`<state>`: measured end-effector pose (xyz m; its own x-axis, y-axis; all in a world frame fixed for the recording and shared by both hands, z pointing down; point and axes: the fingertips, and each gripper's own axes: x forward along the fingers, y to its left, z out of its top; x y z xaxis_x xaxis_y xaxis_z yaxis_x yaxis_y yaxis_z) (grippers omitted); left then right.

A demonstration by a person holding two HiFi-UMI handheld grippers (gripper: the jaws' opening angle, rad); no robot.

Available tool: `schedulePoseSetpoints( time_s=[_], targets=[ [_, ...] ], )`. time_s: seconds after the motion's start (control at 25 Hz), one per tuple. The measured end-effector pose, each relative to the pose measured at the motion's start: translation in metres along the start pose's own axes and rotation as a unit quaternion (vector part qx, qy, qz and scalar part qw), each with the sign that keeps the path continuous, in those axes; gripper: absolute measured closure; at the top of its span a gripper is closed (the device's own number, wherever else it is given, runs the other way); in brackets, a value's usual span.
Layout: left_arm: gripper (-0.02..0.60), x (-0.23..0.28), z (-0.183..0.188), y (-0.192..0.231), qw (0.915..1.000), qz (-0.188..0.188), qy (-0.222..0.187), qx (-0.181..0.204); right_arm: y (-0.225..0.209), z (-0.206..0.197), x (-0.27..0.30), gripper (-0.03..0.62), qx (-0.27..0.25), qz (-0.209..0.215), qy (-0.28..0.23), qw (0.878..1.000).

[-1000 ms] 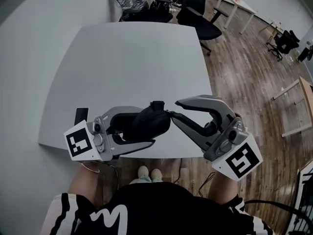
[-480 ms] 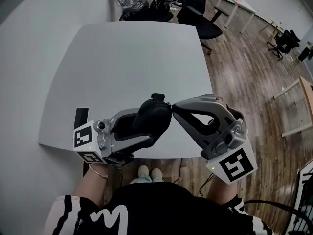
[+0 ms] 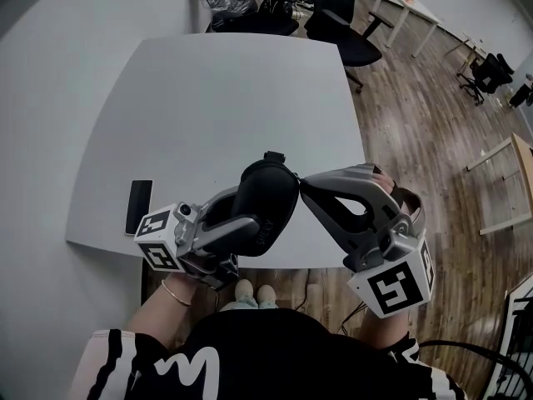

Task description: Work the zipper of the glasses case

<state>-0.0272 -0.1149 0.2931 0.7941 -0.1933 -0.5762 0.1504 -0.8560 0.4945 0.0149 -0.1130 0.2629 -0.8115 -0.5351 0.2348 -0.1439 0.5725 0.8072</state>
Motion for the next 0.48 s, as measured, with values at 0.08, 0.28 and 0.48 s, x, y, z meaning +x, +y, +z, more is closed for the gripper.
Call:
schedulePoseSetpoints(
  time_s=[0.08, 0.28, 0.48],
  targets=[
    [0.353, 0.004, 0.001, 0.001, 0.9999, 0.012, -0.005, -0.010, -0.001, -0.002, -0.003, 0.589, 0.002, 0.001, 0.007, 1.000],
    [0.352, 0.005, 0.000, 0.007, 0.9990, 0.040, -0.002, -0.019, 0.001, -0.012, -0.004, 0.589, 0.038, 0.005, 0.004, 0.999],
    [0.246, 0.026, -0.028, -0.008, 0.9880, 0.026, 0.152, 0.007, -0.003, 0.003, 0.002, 0.590, 0.086, -0.016, -0.062, 0.994]
  ],
)
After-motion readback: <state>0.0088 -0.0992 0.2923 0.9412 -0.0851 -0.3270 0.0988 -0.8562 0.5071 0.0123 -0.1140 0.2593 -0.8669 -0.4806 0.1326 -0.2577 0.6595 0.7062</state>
